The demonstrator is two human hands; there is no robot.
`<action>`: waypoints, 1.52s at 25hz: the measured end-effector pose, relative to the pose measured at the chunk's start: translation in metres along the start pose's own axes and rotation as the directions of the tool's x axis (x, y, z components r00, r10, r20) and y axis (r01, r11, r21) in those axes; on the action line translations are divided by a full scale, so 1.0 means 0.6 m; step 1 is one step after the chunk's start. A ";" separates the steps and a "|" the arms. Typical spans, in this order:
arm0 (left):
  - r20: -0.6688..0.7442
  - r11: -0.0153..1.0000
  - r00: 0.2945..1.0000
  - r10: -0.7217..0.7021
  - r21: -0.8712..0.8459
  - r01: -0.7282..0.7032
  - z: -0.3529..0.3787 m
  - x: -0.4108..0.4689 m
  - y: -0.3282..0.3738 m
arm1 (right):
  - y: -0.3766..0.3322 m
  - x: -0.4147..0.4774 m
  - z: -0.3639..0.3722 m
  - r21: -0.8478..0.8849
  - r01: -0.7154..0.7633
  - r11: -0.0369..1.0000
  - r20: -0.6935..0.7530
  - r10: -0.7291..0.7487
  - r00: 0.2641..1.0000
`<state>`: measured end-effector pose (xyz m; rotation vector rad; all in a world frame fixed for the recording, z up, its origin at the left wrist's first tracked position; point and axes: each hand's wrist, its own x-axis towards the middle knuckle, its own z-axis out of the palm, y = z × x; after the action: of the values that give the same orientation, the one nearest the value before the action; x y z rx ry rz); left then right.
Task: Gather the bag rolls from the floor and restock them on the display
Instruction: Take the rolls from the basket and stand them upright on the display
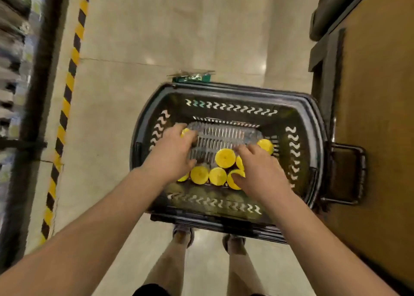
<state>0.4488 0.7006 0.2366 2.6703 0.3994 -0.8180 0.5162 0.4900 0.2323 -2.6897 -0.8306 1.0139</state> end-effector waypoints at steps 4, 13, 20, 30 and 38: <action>0.034 0.999 0.999 0.005 0.034 -0.007 0.141 0.085 -0.056 | 0.041 0.095 0.159 -0.037 -0.061 0.997 0.026 0.061 0.998; 0.003 0.997 0.999 0.049 -0.053 -0.049 0.246 0.161 -0.108 | 0.071 0.244 0.309 -0.277 0.056 0.959 0.134 -0.019 0.991; -0.068 1.000 0.997 -0.021 0.019 0.022 0.257 0.208 -0.125 | 0.086 0.245 0.302 -0.130 0.040 0.991 0.092 -0.028 0.995; -0.029 0.963 0.997 -0.074 0.258 0.079 0.266 0.265 -0.141 | 0.084 0.230 0.248 0.112 0.028 0.993 -0.144 -0.012 0.990; -0.266 0.903 0.963 0.053 -0.398 -0.160 -0.024 0.045 -0.074 | -0.009 0.071 -0.025 0.135 0.159 0.978 -0.303 -0.112 0.946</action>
<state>0.4615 0.7510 0.2225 2.3644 0.4266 -0.3140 0.5498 0.5188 0.2214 -2.5223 -0.8241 0.6011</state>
